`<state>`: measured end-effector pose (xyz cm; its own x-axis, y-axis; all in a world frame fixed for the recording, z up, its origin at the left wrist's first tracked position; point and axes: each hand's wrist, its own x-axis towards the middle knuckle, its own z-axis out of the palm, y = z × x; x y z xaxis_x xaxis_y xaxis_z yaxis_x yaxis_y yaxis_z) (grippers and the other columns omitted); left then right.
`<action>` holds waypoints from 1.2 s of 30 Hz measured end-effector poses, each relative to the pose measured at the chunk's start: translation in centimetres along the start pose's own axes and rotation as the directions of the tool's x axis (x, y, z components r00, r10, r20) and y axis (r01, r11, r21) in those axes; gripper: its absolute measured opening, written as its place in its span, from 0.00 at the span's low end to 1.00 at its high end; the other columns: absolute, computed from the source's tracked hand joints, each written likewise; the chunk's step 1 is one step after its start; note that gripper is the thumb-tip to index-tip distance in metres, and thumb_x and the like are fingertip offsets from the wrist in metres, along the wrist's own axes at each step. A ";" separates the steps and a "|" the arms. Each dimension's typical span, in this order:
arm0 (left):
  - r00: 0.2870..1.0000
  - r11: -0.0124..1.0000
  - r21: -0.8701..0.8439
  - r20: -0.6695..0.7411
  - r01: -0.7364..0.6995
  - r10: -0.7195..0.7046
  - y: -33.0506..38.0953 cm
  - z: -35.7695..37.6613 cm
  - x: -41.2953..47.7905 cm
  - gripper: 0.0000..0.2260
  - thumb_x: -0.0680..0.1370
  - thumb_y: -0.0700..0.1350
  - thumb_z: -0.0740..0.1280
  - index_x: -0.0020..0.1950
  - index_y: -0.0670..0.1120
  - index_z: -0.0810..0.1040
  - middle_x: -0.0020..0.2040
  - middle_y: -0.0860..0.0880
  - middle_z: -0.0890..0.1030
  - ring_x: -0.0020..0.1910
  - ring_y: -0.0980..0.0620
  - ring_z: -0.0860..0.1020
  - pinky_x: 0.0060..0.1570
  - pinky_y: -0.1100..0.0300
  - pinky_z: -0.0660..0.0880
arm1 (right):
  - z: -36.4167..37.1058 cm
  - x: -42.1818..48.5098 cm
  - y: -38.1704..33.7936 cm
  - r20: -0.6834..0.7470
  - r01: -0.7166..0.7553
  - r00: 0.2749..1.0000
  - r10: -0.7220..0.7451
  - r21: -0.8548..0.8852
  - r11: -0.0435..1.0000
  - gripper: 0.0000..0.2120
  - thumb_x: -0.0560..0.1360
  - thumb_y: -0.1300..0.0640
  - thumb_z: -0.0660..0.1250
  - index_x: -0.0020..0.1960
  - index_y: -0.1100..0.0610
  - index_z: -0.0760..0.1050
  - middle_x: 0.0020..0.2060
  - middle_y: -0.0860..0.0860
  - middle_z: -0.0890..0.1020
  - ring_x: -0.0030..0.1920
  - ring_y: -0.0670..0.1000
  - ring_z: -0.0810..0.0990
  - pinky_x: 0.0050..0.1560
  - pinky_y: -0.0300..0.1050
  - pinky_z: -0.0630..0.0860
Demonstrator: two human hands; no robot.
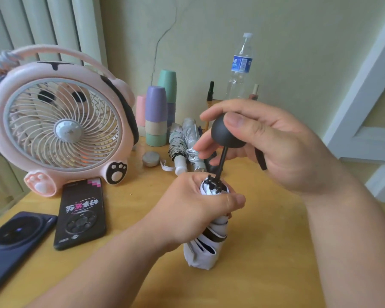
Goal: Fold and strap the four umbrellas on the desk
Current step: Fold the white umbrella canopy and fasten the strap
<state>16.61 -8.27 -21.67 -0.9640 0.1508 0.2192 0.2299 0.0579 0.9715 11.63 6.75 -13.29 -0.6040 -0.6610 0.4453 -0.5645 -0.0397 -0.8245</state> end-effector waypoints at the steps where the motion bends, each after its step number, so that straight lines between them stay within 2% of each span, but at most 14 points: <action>1: 1.000 1.000 0.007 0.004 -0.006 0.006 -0.1 0.0 0.0 0.04 0.70 0.48 0.74 0.39 0.47 0.85 0.45 0.43 0.86 0.41 0.44 0.82 0.50 0.49 0.80 | 0.1 0.1 0.1 0.004 -0.004 1.000 0.004 0.039 0.999 0.13 0.81 0.52 0.60 0.59 0.56 0.79 0.49 0.64 0.84 0.51 0.64 0.85 0.54 0.70 0.80; 3: 1.000 1.000 0.021 0.005 -0.018 0.018 0.0 0.1 -0.1 0.02 0.72 0.48 0.74 0.39 0.53 0.86 0.52 0.38 0.85 0.51 0.36 0.82 0.59 0.42 0.79 | 0.5 0.1 0.4 0.001 -0.003 1.000 0.003 0.095 0.995 0.12 0.81 0.53 0.61 0.58 0.58 0.78 0.49 0.67 0.83 0.51 0.66 0.85 0.54 0.69 0.81; 5: 0.999 0.999 0.014 0.003 -0.036 0.036 -0.1 0.3 -0.1 0.03 0.72 0.48 0.73 0.39 0.55 0.86 0.53 0.35 0.84 0.55 0.33 0.80 0.61 0.41 0.77 | 1.0 0.0 0.7 -0.008 0.021 1.000 -0.020 0.116 0.993 0.11 0.82 0.52 0.62 0.57 0.58 0.77 0.47 0.68 0.83 0.51 0.66 0.85 0.54 0.71 0.80; 7: 0.997 0.996 0.012 0.000 -0.083 0.083 -0.3 0.5 -0.1 0.05 0.72 0.47 0.73 0.37 0.56 0.84 0.44 0.46 0.87 0.45 0.40 0.82 0.51 0.51 0.79 | 1.6 -0.3 1.0 -0.028 0.055 0.998 -0.052 0.133 0.990 0.10 0.83 0.51 0.62 0.56 0.57 0.75 0.44 0.68 0.83 0.49 0.67 0.85 0.52 0.72 0.80; 9: 0.994 0.994 0.009 0.006 -0.105 0.105 -0.2 0.7 -0.2 0.07 0.72 0.47 0.73 0.35 0.58 0.83 0.34 0.53 0.79 0.35 0.50 0.75 0.41 0.60 0.73 | 2.2 -0.6 1.0 -0.066 0.088 0.995 -0.081 0.117 0.989 0.10 0.82 0.50 0.61 0.55 0.57 0.73 0.42 0.67 0.83 0.46 0.66 0.86 0.48 0.72 0.81; 13: 0.995 0.995 -0.025 0.026 -0.093 0.094 -0.1 0.7 -0.4 0.09 0.72 0.46 0.72 0.34 0.58 0.84 0.31 0.46 0.72 0.34 0.50 0.69 0.38 0.61 0.70 | 2.3 -0.4 0.8 -0.118 0.119 0.986 -0.119 -0.006 0.993 0.08 0.83 0.52 0.61 0.53 0.57 0.74 0.39 0.64 0.83 0.43 0.62 0.86 0.46 0.68 0.82; 15: 0.997 0.995 -0.076 0.031 -0.063 0.065 0.1 0.7 -0.4 0.07 0.73 0.45 0.72 0.38 0.55 0.86 0.35 0.34 0.76 0.38 0.48 0.71 0.42 0.56 0.72 | 2.0 0.0 0.5 -0.108 0.128 0.985 -0.136 -0.074 0.989 0.08 0.82 0.54 0.61 0.53 0.57 0.75 0.40 0.64 0.83 0.44 0.61 0.86 0.47 0.64 0.83; 17: 0.997 0.992 -0.125 0.069 -0.035 0.044 0.1 0.7 -0.4 0.05 0.73 0.44 0.72 0.42 0.51 0.88 0.47 0.23 0.76 0.45 0.45 0.72 0.47 0.48 0.73 | 1.7 0.3 0.0 -0.114 0.133 0.984 -0.136 -0.038 0.990 0.08 0.82 0.54 0.61 0.53 0.59 0.75 0.41 0.65 0.82 0.44 0.61 0.87 0.47 0.58 0.85; 20: 0.991 0.994 -0.097 0.113 -0.058 0.069 0.1 0.8 -0.3 0.05 0.70 0.48 0.73 0.41 0.50 0.87 0.50 0.22 0.76 0.44 0.41 0.73 0.48 0.47 0.71 | 0.7 0.4 -0.8 -0.128 0.168 0.980 -0.154 0.107 0.980 0.10 0.82 0.58 0.57 0.53 0.64 0.73 0.41 0.69 0.81 0.46 0.65 0.86 0.49 0.58 0.84; 23: 0.987 0.992 -0.086 0.121 -0.094 0.104 0.1 0.5 0.0 0.04 0.70 0.44 0.71 0.38 0.48 0.86 0.44 0.27 0.81 0.38 0.38 0.75 0.44 0.48 0.74 | 1.3 0.2 0.9 -0.064 0.159 0.985 -0.161 -0.048 0.986 0.13 0.80 0.63 0.56 0.49 0.67 0.78 0.43 0.63 0.85 0.49 0.62 0.85 0.54 0.57 0.81; 26: 0.978 0.982 -0.066 0.101 -0.179 0.185 -0.1 -0.2 0.3 0.12 0.72 0.32 0.68 0.32 0.46 0.76 0.29 0.48 0.76 0.31 0.53 0.74 0.35 0.62 0.72 | 3.3 -1.0 4.4 0.008 0.078 0.997 -0.078 -0.154 0.985 0.12 0.80 0.62 0.57 0.48 0.62 0.80 0.45 0.58 0.85 0.53 0.58 0.84 0.58 0.47 0.78; 28: 0.976 0.984 -0.050 0.125 -0.172 0.177 0.1 -0.3 0.4 0.19 0.73 0.27 0.66 0.31 0.49 0.74 0.28 0.56 0.74 0.29 0.60 0.73 0.34 0.69 0.70 | 3.6 -1.2 5.2 -0.020 0.084 0.996 -0.088 -0.157 0.984 0.12 0.82 0.59 0.58 0.50 0.58 0.80 0.48 0.56 0.86 0.56 0.57 0.83 0.60 0.50 0.77; 31: 0.981 0.989 -0.052 0.133 -0.136 0.142 -0.1 -0.1 0.4 0.22 0.74 0.28 0.66 0.27 0.53 0.75 0.26 0.58 0.73 0.27 0.62 0.73 0.32 0.71 0.69 | 3.3 -1.3 5.0 -0.044 0.059 0.997 -0.065 -0.132 0.990 0.11 0.82 0.58 0.59 0.51 0.59 0.80 0.50 0.57 0.85 0.56 0.57 0.83 0.59 0.52 0.78; 36: 0.984 0.990 -0.093 0.129 -0.108 0.119 -0.4 0.2 0.3 0.20 0.74 0.30 0.67 0.29 0.51 0.77 0.27 0.54 0.76 0.28 0.59 0.76 0.34 0.69 0.72 | 3.8 -2.3 5.6 -0.135 0.043 0.990 -0.041 0.007 0.999 0.16 0.83 0.53 0.60 0.55 0.64 0.79 0.49 0.57 0.85 0.50 0.53 0.83 0.51 0.42 0.76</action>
<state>16.31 -8.07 -21.97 -0.9042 0.2829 0.3199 0.3191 -0.0503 0.9464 12.02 5.21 -20.32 -0.6507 -0.5515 0.5219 -0.5855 -0.0733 -0.8074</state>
